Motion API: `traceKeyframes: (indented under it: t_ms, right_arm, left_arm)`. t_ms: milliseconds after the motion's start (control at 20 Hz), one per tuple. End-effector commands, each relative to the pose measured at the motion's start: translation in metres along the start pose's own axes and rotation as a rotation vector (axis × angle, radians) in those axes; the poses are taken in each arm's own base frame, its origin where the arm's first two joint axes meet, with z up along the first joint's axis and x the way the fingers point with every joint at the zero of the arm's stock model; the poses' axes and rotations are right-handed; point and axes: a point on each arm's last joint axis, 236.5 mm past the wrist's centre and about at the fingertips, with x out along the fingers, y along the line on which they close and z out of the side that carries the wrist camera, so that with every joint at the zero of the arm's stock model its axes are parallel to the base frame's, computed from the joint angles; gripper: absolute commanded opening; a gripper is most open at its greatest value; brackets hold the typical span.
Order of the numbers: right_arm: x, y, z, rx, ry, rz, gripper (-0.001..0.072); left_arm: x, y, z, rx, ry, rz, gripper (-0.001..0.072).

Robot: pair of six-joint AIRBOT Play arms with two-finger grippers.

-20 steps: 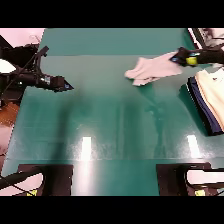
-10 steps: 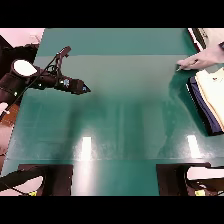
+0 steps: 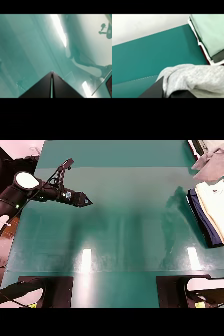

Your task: Fold the shirts.

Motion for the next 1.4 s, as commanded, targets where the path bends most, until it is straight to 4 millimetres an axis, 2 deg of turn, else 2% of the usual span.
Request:
traceKeyframes:
  t_ms: [0,100,200,450,700,850,900,1000,1050,1200,1300,1350]
  right_arm:
    - [-0.028,-0.001,-0.002,-0.009,0.014,-0.022,0.0014]
    - [-0.047,-0.008,-0.012,0.009,0.036,-0.045,0.0014]
    - [-0.066,-0.014,-0.032,0.037,0.097,-0.06,0.0013]
    - [-0.107,-0.032,-0.117,0.161,0.344,-0.079,0.0015]
    - [-0.159,-0.095,-0.199,0.35,0.515,-0.346,0.0016]
    - [-0.183,-0.117,-0.233,0.446,0.553,-0.437,0.0022]
    - [-0.189,-0.121,-0.243,0.476,0.561,-0.451,0.0101]
    - [-0.199,-0.129,-0.257,0.526,0.563,-0.478,0.0541]
    - [-0.205,-0.133,-0.261,0.548,0.558,-0.49,0.0636]
    - [-0.212,-0.136,-0.249,0.597,0.481,-0.513,0.0634]
    - [-0.196,-0.112,-0.227,0.581,0.407,-0.424,0.0629]
    - [-0.183,-0.091,-0.217,0.562,0.386,-0.355,0.0624]
  left_arm:
    - [0.0,-0.001,-0.002,0.001,0.01,-0.004,0.0023]
    - [0.0,-0.001,-0.004,0.002,0.017,-0.006,0.0023]
    - [0.0,-0.001,-0.004,0.003,0.016,-0.005,0.0023]
    - [0.0,-0.001,-0.004,0.01,0.018,-0.006,0.0023]
    - [0.0,-0.003,-0.007,0.01,0.031,-0.011,0.0023]
    - [0.0,-0.001,-0.008,0.014,0.033,-0.005,0.0023]
    - [0.0,-0.001,-0.008,0.014,0.033,-0.005,0.0023]
    - [0.0,0.0,-0.008,0.016,0.034,-0.001,0.0023]
    - [0.0,0.0,-0.008,0.016,0.032,0.0,0.0023]
    - [0.0,0.0,-0.007,0.016,0.032,0.0,0.0023]
    - [0.0,0.001,-0.006,0.016,0.025,0.003,0.0023]
    - [0.0,0.002,-0.002,0.016,0.009,0.01,0.0023]
